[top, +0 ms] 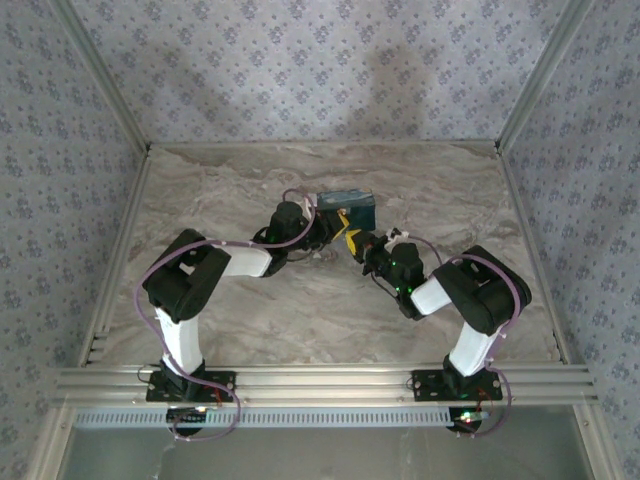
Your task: Unlock a padlock with a key
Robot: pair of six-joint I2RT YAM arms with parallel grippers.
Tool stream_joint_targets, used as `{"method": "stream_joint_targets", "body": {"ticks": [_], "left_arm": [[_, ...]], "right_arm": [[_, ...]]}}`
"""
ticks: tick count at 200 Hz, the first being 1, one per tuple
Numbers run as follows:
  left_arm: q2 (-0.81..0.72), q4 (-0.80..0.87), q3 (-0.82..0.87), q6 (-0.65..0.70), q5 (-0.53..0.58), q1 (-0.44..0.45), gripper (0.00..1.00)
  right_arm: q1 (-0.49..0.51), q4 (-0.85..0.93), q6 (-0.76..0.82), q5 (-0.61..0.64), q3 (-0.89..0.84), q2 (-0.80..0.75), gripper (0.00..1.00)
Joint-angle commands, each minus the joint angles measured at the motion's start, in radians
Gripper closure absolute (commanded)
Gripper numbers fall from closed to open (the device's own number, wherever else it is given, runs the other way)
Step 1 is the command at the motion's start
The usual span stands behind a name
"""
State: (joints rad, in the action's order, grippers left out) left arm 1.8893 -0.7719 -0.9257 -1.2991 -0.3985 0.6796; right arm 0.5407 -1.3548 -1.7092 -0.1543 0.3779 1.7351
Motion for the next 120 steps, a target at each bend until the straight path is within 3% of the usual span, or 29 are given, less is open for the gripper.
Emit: {"method": "stream_joint_targets", "body": {"ticks": [1, 26, 55, 120], "left_arm": [[-0.026, -0.037, 0.015, 0.010, -0.233, 0.086, 1.00], [-0.023, -0.025, 0.010, 0.015, -0.232, 0.087, 1.00], [-0.025, -0.029, 0.008, 0.015, -0.232, 0.085, 1.00], [-0.032, -0.021, 0.013, 0.027, -0.228, 0.077, 1.00]], "right_arm": [[-0.007, -0.038, -0.024, 0.016, 0.027, -0.001, 1.00], [-0.006, -0.031, -0.023, 0.006, 0.043, -0.022, 1.00], [-0.011, 0.094, 0.028, -0.008, 0.059, -0.075, 1.00], [-0.025, -0.033, -0.028, -0.027, 0.046, -0.009, 0.99]]}}
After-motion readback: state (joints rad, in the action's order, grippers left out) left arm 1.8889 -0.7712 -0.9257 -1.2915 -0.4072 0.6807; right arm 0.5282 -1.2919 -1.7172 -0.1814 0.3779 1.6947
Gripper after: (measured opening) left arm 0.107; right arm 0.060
